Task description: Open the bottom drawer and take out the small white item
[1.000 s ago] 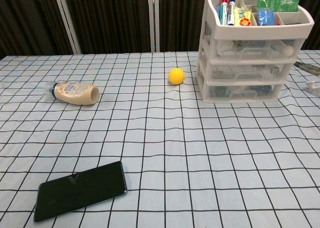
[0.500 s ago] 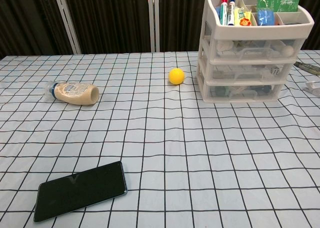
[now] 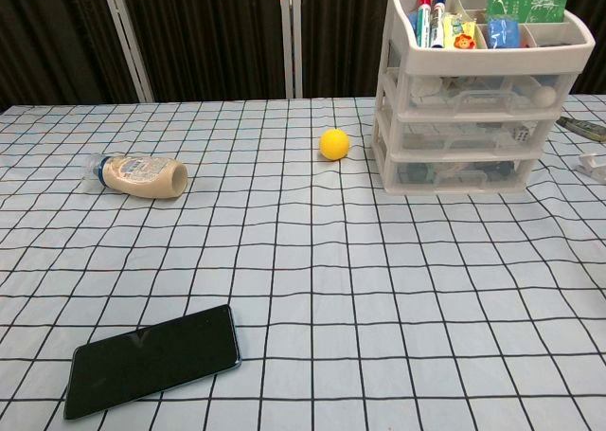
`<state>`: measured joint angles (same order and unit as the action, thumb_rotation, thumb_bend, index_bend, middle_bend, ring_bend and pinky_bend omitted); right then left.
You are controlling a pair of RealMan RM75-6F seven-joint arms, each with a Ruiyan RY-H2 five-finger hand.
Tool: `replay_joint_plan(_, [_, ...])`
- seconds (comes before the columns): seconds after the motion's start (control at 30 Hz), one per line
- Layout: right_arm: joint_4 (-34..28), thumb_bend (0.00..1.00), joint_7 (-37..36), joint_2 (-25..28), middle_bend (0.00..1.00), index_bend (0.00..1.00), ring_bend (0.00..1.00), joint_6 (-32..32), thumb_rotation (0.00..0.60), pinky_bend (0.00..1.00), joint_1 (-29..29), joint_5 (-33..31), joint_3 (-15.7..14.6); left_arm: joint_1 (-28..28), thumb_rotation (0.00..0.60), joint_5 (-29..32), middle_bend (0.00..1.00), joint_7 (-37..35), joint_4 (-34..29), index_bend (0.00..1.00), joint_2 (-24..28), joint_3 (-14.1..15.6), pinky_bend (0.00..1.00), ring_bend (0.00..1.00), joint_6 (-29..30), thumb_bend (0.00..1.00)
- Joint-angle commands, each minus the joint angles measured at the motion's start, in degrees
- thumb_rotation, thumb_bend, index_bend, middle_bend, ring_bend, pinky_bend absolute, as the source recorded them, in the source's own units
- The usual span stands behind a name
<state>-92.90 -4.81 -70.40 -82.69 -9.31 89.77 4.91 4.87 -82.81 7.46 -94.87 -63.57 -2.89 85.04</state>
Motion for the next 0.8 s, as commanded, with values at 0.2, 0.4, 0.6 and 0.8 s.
replay_joint_plan(0.2, [-11.99,0.45,-22.19,-0.80,0.94,0.11,0.96,17.61,0.600,0.85,-6.90,-11.36,2.94,-0.21,0.600,-0.46,0.00,-0.77,0.17,0.00,0.02,-0.16,0.00,0.00,0.73,0.00])
replay_joint_plan(0.4, [-10.28,0.47,-38.66,-4.32,0.94,0.11,0.96,25.60,0.600,0.85,-10.91,-15.57,6.41,-0.47,0.600,-0.93,0.00,-1.65,0.53,0.00,0.15,-0.32,0.00,0.00,1.55,0.00])
replay_joint_plan(0.6, [-9.23,0.53,-46.44,-6.38,0.94,0.09,0.96,32.25,0.600,0.85,-13.29,-19.93,8.03,-0.58,0.600,-1.06,0.00,-2.92,0.73,0.00,0.45,-0.47,0.00,0.00,1.77,0.00])
replay_joint_plan(0.8, [-5.77,0.54,-49.81,-7.94,0.94,0.08,0.96,38.17,0.600,0.85,-15.73,-23.06,9.07,-0.68,0.600,-1.38,0.00,-3.35,0.73,0.00,0.63,-0.45,0.00,0.00,1.99,0.00])
